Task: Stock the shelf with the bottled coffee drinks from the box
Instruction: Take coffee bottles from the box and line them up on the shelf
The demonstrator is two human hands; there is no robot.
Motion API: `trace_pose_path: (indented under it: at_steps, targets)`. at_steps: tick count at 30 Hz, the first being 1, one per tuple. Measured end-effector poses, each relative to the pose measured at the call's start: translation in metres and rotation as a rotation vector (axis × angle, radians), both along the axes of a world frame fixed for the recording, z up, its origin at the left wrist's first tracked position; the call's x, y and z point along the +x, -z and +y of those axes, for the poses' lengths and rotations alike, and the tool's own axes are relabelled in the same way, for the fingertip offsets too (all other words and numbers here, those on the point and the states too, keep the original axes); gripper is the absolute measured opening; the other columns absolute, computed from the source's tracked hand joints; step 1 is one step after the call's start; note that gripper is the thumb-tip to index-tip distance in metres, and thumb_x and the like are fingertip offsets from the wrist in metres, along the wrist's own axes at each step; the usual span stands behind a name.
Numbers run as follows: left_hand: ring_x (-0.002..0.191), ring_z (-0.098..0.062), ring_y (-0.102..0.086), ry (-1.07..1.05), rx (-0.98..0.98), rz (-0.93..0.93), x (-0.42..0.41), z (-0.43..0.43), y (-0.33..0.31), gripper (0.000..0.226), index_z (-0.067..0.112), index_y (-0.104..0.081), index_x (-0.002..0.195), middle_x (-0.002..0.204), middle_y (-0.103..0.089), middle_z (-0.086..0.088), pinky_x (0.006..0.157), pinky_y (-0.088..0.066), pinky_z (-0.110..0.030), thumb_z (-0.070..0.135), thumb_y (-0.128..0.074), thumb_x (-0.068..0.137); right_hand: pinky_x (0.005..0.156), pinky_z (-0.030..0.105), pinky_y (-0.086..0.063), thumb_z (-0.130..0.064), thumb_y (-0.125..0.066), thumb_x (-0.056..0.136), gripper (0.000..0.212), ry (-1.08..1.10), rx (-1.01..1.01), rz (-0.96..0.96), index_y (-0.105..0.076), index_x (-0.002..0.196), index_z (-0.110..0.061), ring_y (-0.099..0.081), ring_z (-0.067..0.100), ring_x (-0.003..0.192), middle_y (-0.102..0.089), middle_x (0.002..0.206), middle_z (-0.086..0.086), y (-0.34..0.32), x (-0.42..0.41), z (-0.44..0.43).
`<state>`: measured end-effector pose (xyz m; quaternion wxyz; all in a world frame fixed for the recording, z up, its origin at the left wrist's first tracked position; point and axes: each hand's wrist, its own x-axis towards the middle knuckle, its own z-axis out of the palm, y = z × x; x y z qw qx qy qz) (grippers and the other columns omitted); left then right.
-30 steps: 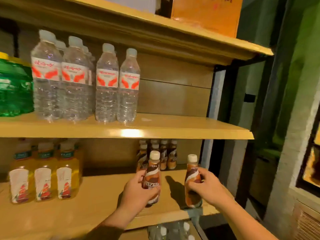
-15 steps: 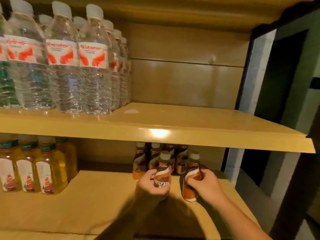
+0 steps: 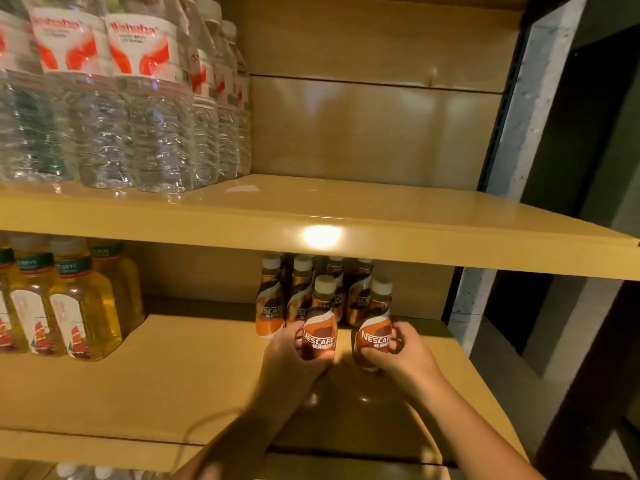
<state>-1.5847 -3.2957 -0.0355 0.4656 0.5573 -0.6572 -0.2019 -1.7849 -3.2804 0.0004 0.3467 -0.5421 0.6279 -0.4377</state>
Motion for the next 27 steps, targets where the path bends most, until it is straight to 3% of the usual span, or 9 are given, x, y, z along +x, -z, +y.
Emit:
trace_pose_path:
  at_steps: [2,5,9,13,15,18,23,25,27]
  targets:
    - [0.100,-0.005,-0.055,-0.041,-0.005,-0.030,-0.002,-0.001,-0.001,0.061,0.020,-0.057,0.126,0.103,-0.051,0.017,0.073,-0.038,-0.005,0.037,-0.086,0.076,0.072,0.024,-0.055,-0.014,-0.086,0.077,0.052,0.014,-0.010,0.018,-0.051,0.113,-0.026,-0.060,0.003,0.087,-0.063,0.103,-0.010,0.002,0.000,-0.001]
    - [0.104,-0.009,-0.053,-0.077,0.030,-0.057,-0.008,-0.008,-0.008,0.058,0.023,-0.056,0.125,0.104,-0.048,0.015,0.085,-0.040,-0.013,0.040,-0.084,0.078,0.065,0.016,-0.049,-0.016,-0.086,0.077,0.054,0.032,-0.013,0.013,-0.049,0.116,-0.022,-0.060,0.002,0.086,-0.061,0.100,-0.011,0.002,0.001,-0.008]
    - [0.090,-0.004,-0.057,-0.148,0.023,-0.028,-0.019,-0.017,-0.009,0.055,0.018,-0.057,0.118,0.101,-0.062,0.009,0.060,-0.036,-0.004,0.039,-0.087,0.076,0.074,0.031,-0.062,-0.023,-0.090,0.073,0.061,0.056,0.026,-0.049,-0.054,0.122,-0.012,-0.070,0.016,0.096,-0.069,0.112,0.000,0.006,0.004,-0.023]
    - [0.084,-0.009,-0.062,-0.201,-0.073,-0.066,-0.030,-0.026,0.000,0.053,0.012,-0.065,0.110,0.100,-0.069,0.000,0.068,-0.042,-0.007,0.041,-0.089,0.073,0.065,0.030,-0.063,-0.017,-0.085,0.080,0.018,0.038,0.053,-0.033,-0.069,0.089,-0.014,-0.074,0.013,0.070,-0.076,0.081,-0.001,0.004,0.004,-0.034]
    - [0.078,-0.010,-0.058,-0.209,-0.095,-0.067,-0.035,-0.030,0.003,0.051,0.005,-0.069,0.102,0.095,-0.070,-0.006,0.065,-0.038,-0.007,0.039,-0.091,0.070,0.061,0.029,-0.061,-0.022,-0.084,0.081,0.017,0.054,0.092,-0.009,-0.071,0.084,-0.011,-0.074,0.015,0.069,-0.076,0.078,0.002,0.002,0.005,-0.039]
    - [0.077,-0.008,-0.050,-0.259,-0.107,-0.093,-0.042,-0.033,0.004,0.052,0.002,-0.070,0.098,0.094,-0.068,-0.009,0.064,-0.034,-0.007,0.040,-0.091,0.070,0.059,0.029,-0.061,-0.028,-0.084,0.082,0.029,0.084,0.156,-0.031,-0.074,0.092,-0.003,-0.075,0.020,0.072,-0.077,0.083,0.007,0.002,0.005,-0.047]
    - [0.093,-0.015,-0.059,-0.231,0.285,0.042,-0.049,-0.041,-0.022,0.048,0.009,-0.058,0.117,0.100,-0.056,-0.002,0.082,-0.051,-0.022,0.045,-0.073,0.089,0.054,0.026,-0.059,-0.035,-0.081,0.084,0.032,0.116,0.223,-0.015,-0.071,0.089,-0.005,-0.074,0.020,0.070,-0.074,0.084,0.009,0.004,0.006,-0.055]
    - [0.094,-0.020,-0.062,-0.188,0.320,-0.044,-0.050,-0.050,-0.022,0.042,0.004,-0.056,0.120,0.095,-0.056,-0.003,0.087,-0.057,-0.030,0.037,-0.065,0.097,0.053,0.025,-0.058,-0.035,-0.080,0.084,0.032,0.126,0.250,-0.021,-0.069,0.090,-0.006,-0.072,0.020,0.071,-0.072,0.086,0.008,0.004,0.007,-0.058]
    - [0.087,-0.016,-0.063,-0.198,0.419,-0.141,-0.049,-0.052,-0.029,0.035,0.009,-0.060,0.108,0.094,-0.060,-0.003,0.086,-0.056,-0.028,0.040,-0.068,0.094,0.052,0.024,-0.056,-0.035,-0.080,0.084,0.032,0.130,0.262,-0.026,-0.068,0.091,-0.007,-0.071,0.019,0.073,-0.071,0.087,0.007,0.004,0.008,-0.059]
